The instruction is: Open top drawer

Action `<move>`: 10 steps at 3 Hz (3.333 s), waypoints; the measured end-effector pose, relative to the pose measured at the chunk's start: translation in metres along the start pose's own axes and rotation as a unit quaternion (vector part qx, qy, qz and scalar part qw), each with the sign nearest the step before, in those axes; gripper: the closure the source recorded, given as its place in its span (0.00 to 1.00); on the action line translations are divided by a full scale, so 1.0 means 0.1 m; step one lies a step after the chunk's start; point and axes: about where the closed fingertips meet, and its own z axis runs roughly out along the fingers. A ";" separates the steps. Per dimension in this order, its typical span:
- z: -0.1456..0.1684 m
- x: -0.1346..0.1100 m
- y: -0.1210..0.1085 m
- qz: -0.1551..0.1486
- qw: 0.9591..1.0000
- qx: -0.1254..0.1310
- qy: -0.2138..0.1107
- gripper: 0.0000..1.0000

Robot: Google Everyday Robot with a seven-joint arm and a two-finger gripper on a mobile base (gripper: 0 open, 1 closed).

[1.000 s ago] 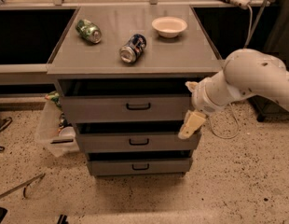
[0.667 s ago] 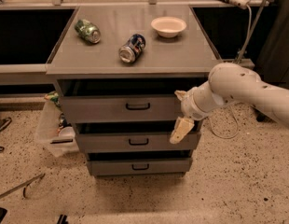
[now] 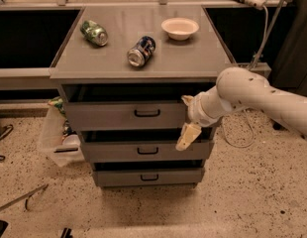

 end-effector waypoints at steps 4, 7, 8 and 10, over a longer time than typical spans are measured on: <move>0.46 -0.28 -0.12 -0.027 1.000 0.014 -0.003 0.00; 0.41 -0.39 -0.20 -0.046 0.998 0.053 0.005 0.00; 0.44 -0.38 -0.38 -0.040 0.998 0.048 0.009 0.00; 0.60 -0.40 -0.56 -0.007 1.000 -0.023 -0.004 0.00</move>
Offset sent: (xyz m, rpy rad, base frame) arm 0.0234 0.0338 -0.0315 0.0351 0.0533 0.0533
